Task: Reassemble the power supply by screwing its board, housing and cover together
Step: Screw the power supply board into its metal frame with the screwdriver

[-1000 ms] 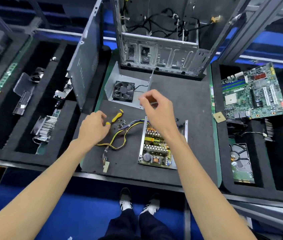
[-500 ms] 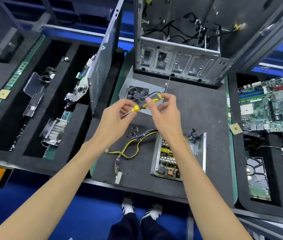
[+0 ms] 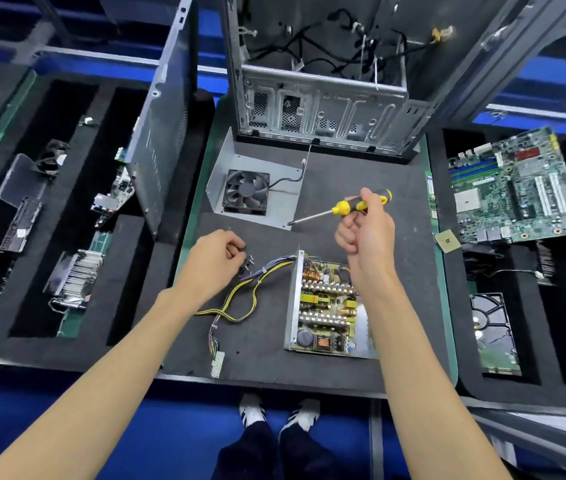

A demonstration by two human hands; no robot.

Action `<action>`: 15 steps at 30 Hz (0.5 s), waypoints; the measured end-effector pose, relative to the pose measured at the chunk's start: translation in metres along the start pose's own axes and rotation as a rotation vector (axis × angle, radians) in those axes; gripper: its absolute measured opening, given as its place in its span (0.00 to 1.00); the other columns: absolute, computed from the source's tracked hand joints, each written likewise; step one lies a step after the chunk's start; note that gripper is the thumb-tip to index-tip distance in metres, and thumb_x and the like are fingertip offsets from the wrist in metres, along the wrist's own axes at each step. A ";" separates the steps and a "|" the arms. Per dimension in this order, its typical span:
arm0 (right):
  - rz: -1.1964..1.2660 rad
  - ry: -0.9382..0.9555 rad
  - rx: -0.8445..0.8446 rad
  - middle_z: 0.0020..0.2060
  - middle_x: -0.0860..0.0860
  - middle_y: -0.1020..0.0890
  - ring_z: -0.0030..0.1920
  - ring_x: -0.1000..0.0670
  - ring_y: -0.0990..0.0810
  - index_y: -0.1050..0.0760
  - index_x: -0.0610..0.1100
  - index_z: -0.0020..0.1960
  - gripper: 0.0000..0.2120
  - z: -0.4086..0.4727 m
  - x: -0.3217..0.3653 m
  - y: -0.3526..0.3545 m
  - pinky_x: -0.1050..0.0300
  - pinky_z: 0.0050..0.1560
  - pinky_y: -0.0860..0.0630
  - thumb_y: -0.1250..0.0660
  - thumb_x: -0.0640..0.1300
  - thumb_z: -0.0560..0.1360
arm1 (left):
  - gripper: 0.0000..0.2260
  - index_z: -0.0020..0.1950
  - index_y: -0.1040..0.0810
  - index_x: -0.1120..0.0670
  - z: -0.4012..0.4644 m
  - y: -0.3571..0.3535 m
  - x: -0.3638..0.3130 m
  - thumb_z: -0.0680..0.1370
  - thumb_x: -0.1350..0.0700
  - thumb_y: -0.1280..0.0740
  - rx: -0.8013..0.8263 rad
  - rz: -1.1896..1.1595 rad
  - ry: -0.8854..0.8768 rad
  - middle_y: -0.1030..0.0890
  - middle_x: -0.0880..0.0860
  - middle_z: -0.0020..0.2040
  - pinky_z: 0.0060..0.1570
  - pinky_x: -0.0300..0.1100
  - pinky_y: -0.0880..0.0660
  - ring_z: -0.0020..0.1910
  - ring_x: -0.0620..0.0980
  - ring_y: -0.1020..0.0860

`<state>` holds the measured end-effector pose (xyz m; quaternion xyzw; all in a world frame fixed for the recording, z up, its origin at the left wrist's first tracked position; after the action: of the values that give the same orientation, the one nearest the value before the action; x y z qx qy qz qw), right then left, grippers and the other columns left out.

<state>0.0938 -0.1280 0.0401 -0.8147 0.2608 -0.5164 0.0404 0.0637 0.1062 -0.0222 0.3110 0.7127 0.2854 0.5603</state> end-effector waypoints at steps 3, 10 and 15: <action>0.014 -0.028 -0.017 0.27 0.49 0.36 0.23 0.54 0.44 0.25 0.41 0.40 0.17 -0.003 -0.002 0.004 0.61 0.22 0.48 0.41 0.46 0.84 | 0.03 0.45 0.17 0.53 0.003 -0.006 0.000 0.74 0.60 0.28 -0.038 0.079 -0.056 0.24 0.45 0.38 0.45 0.44 0.25 0.38 0.47 0.24; 0.036 -0.067 -0.046 0.28 0.49 0.34 0.25 0.53 0.43 0.26 0.41 0.41 0.15 -0.010 -0.006 0.008 0.61 0.22 0.46 0.40 0.47 0.84 | 0.03 0.43 0.19 0.55 0.004 -0.006 -0.007 0.77 0.60 0.31 -0.023 0.326 -0.224 0.24 0.51 0.42 0.47 0.48 0.28 0.48 0.54 0.25; 0.070 -0.063 -0.041 0.28 0.49 0.33 0.24 0.53 0.41 0.25 0.41 0.41 0.15 -0.015 -0.006 0.010 0.61 0.22 0.44 0.39 0.46 0.84 | 0.04 0.45 0.23 0.56 0.000 0.002 -0.013 0.79 0.61 0.35 -0.084 0.246 -0.290 0.22 0.51 0.41 0.46 0.48 0.27 0.45 0.53 0.27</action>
<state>0.0751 -0.1303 0.0388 -0.8215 0.2983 -0.4833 0.0502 0.0658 0.0976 -0.0130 0.4097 0.5685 0.3335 0.6307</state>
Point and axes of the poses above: each hand's wrist, its own z-axis towards the middle knuckle, its own y-axis out of the back of the hand, x = y × z, the point moved 2 cm from there along z, towards the middle knuckle
